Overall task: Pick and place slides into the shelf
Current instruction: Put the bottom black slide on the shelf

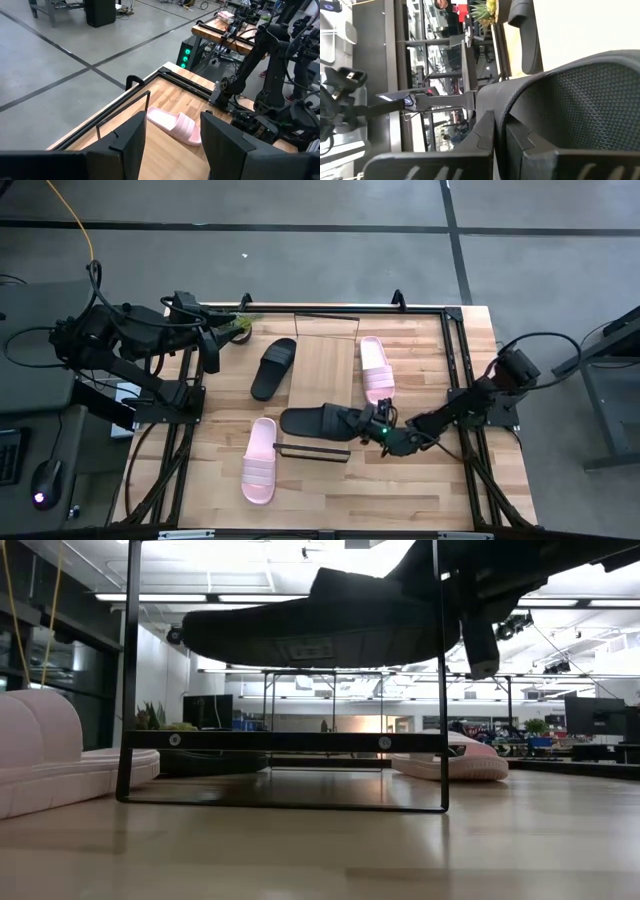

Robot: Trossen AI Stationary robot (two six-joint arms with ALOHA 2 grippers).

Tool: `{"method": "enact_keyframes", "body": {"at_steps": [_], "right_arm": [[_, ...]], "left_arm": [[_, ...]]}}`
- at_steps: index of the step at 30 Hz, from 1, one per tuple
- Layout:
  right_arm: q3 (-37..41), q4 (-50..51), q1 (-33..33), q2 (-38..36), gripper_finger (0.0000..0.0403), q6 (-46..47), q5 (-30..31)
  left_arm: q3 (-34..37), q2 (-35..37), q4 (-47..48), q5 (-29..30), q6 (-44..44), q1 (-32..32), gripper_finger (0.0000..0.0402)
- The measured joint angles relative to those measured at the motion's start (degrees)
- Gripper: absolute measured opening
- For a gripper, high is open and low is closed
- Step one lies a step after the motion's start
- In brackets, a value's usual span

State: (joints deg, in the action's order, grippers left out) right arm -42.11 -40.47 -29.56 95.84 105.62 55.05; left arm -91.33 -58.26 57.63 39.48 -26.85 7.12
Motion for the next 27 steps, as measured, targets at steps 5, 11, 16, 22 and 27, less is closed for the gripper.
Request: {"method": "enact_keyframes", "body": {"at_steps": [5, 11, 16, 22, 27], "right_arm": [[-1.1, 1.59, -0.2, 1.53, 0.0, 1.95, -0.27], [-1.24, 3.15, -0.65, 1.78, 0.0, 2.68, -0.67], [-1.28, 6.58, -0.92, 1.76, 0.0, 6.57, -0.74], [-1.28, 7.86, -0.98, 1.76, 0.0, 8.07, -1.18], [-1.28, 8.16, -0.83, 1.76, 0.0, 8.0, -3.28]], "left_arm": [[0.0, 0.0, 0.01, -0.01, 0.0, 0.0, 0.0172], [0.0, 0.0, 0.04, 0.0, 0.02, 0.0, 0.0172], [0.0, -0.02, 1.65, -0.02, 0.03, 0.0, 0.0172], [0.0, 0.0, 2.21, 0.0, 2.03, 0.0, 0.0172], [0.0, 0.0, 2.21, 0.0, 2.08, 0.0, 0.0172]]}}
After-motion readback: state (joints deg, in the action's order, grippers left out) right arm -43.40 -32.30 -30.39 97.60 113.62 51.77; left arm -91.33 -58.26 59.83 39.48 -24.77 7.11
